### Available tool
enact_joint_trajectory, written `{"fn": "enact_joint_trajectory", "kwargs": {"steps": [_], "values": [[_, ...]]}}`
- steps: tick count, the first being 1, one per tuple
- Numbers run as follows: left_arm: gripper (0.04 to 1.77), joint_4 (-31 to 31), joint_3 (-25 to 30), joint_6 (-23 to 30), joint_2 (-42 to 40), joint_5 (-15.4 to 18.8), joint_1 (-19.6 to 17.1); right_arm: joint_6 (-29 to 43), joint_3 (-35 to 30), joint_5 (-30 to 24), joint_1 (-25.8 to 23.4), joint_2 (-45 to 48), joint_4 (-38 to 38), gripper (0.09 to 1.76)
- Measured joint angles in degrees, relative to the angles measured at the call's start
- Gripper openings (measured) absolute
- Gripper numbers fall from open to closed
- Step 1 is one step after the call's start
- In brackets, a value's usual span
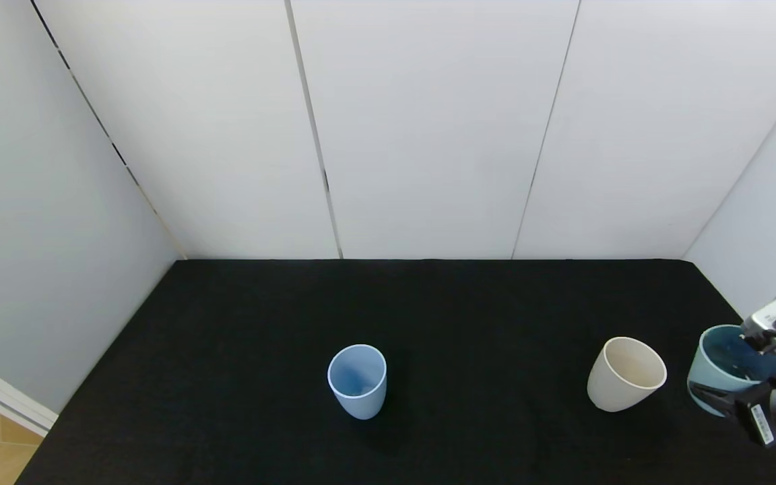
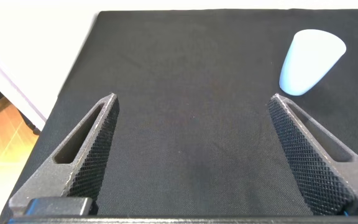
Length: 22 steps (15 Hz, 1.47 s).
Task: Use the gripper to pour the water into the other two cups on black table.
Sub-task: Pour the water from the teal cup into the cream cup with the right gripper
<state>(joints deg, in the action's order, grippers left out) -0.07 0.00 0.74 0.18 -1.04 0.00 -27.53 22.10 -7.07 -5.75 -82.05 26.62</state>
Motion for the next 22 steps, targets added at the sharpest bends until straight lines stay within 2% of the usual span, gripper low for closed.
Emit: {"fn": "enact_joint_trajectory", "kwargs": {"steps": [4,10,13,19,22], "values": [[1.72,0.0,0.0,0.0,0.0,0.02,0.0,-5.29,0.85,0.27,1.24,-4.0,0.2,1.19],[1.72,0.0,0.0,0.0,0.0,0.0,0.0,-14.58,4.33,5.1,3.78,-8.19,-0.3,1.19],[1.72,0.0,0.0,0.02,0.0,0.02,0.0,-18.29,5.53,8.74,3.86,-8.44,-0.22,1.19],[1.72,0.0,0.0,0.02,0.0,0.0,0.0,-21.64,7.78,9.07,3.3,-7.89,-0.5,1.19],[1.72,0.0,0.0,0.02,0.0,0.0,0.0,-26.93,9.76,13.54,2.8,-8.02,-0.56,1.19]]}}
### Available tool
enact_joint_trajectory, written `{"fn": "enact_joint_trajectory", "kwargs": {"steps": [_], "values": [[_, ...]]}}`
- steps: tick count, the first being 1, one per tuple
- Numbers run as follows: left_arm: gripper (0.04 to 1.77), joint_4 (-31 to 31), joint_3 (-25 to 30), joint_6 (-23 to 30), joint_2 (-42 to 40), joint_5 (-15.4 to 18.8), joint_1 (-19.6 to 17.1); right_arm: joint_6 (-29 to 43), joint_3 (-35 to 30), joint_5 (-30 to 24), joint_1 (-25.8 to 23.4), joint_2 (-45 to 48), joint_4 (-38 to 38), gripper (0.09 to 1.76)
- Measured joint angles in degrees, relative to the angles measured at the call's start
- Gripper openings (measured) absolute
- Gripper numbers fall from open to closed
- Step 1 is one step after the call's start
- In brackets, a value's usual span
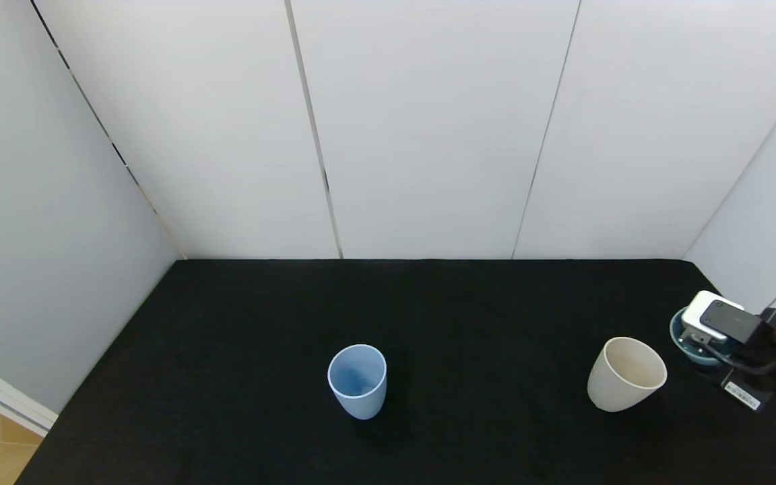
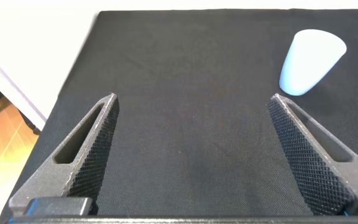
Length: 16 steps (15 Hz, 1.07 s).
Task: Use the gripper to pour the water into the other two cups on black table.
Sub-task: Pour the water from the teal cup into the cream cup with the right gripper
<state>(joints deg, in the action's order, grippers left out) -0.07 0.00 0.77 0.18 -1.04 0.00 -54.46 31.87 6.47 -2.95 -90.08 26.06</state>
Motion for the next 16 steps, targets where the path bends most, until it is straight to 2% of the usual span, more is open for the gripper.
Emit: {"fn": "enact_joint_trajectory", "kwargs": {"steps": [5,8,16], "values": [[1.72,0.0,0.0,-0.02,0.0,0.0,0.0,-9.79,0.73,3.47,0.43,0.11,0.11,1.18],[1.72,0.0,0.0,-0.02,0.0,0.02,0.0,-11.67,0.95,6.91,2.49,0.09,0.12,1.18],[1.72,0.0,0.0,0.0,0.0,0.0,0.0,-19.27,2.89,11.02,5.64,-0.52,0.22,1.18]]}}
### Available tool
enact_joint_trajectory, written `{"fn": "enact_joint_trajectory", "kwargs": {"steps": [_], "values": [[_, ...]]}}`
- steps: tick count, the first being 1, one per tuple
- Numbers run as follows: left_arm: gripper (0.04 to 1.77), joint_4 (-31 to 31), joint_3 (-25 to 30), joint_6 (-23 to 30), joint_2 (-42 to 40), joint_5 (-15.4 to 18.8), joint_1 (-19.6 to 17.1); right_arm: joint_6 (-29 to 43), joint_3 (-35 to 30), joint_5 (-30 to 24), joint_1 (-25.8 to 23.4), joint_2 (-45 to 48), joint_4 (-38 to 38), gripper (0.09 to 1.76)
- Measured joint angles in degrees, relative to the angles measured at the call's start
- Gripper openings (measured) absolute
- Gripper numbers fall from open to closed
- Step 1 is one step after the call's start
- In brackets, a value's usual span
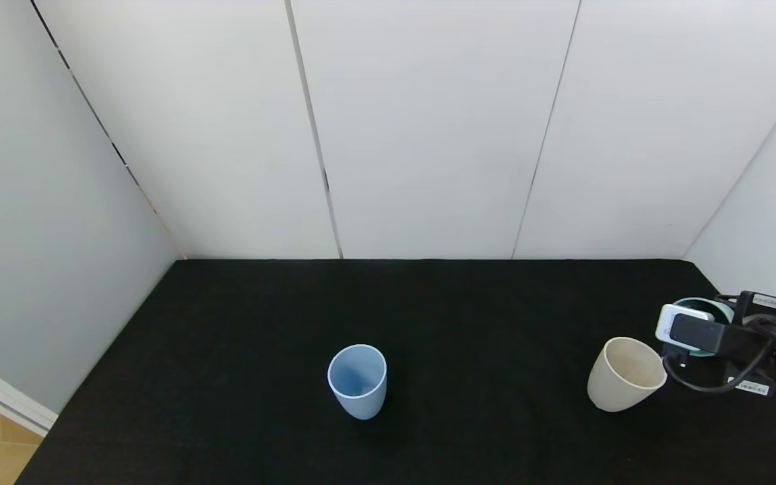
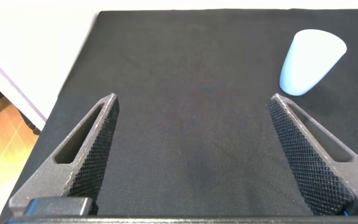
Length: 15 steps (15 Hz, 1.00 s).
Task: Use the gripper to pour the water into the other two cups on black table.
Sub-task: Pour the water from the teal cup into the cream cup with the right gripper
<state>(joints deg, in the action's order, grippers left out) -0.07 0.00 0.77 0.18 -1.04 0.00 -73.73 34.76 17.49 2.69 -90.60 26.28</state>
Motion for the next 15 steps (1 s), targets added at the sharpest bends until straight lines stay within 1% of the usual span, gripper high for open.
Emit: {"fn": "enact_joint_trajectory", "kwargs": {"steps": [3,6,9,15], "values": [[1.72,-0.02,0.0,0.0,0.0,0.0,0.0,-2.71,0.83,0.2,0.8,-0.05,0.0,1.18],[1.72,0.0,0.0,0.0,0.0,0.0,0.0,-5.44,1.34,3.21,1.82,0.0,0.12,1.18],[1.72,0.0,0.0,0.0,0.0,0.0,0.0,-7.52,1.95,4.99,3.34,0.17,0.23,1.18],[1.72,0.0,0.0,0.0,0.0,0.0,0.0,-11.17,2.34,5.55,3.78,0.39,0.52,1.18]]}}
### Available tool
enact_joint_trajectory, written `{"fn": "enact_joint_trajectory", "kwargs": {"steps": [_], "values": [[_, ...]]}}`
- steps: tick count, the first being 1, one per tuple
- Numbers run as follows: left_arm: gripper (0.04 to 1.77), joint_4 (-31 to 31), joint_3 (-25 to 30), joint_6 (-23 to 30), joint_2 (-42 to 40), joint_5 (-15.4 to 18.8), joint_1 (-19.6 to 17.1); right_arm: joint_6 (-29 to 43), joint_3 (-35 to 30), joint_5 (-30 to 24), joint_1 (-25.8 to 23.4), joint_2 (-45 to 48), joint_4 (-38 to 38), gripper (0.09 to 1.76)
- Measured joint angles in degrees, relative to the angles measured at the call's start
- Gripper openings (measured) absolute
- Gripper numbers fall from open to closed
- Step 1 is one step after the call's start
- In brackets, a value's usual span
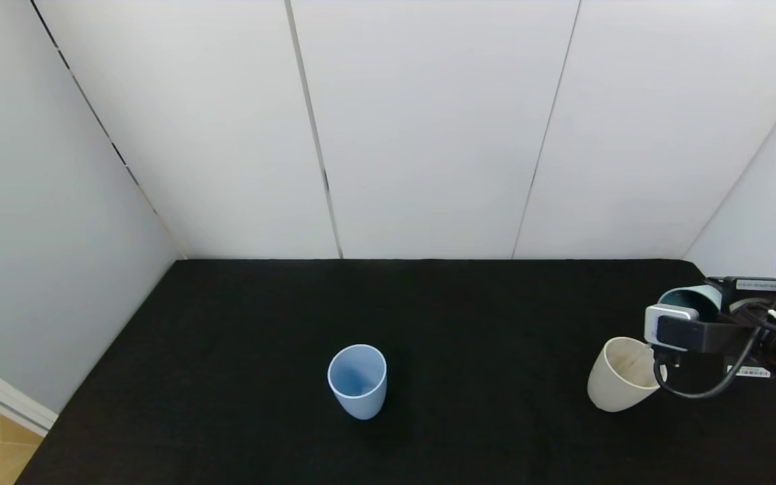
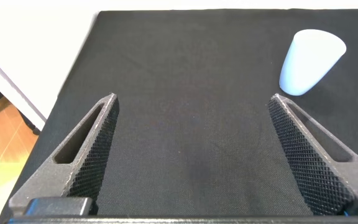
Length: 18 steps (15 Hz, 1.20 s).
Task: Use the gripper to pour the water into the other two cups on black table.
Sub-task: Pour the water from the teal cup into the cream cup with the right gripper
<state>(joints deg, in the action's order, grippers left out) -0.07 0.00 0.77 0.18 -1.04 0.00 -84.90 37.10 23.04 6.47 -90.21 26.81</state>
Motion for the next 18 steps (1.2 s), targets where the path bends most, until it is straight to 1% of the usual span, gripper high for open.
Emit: {"fn": "enact_joint_trajectory", "kwargs": {"steps": [6,8,13,15,16,18], "values": [[1.72,0.0,0.0,-0.02,0.0,0.0,0.0,-3.36,0.35,0.39,-0.04,0.66,0.12,1.18],[1.72,0.0,0.0,0.0,0.0,0.0,0.0,-3.63,0.55,1.07,0.0,0.91,0.11,1.18],[1.72,0.0,0.0,0.0,0.02,0.02,0.0,-4.66,0.69,0.8,0.16,1.9,-0.29,1.18],[1.72,0.0,0.0,0.0,0.0,0.0,0.0,-2.56,0.09,0.52,1.02,2.51,-0.51,1.18],[1.72,0.0,0.0,0.0,0.0,0.0,0.0,0.37,-0.11,0.35,1.32,2.69,-0.55,1.18],[1.72,0.0,0.0,0.0,0.0,0.0,0.0,8.72,-0.22,-1.05,2.43,2.89,-0.57,1.18]]}}
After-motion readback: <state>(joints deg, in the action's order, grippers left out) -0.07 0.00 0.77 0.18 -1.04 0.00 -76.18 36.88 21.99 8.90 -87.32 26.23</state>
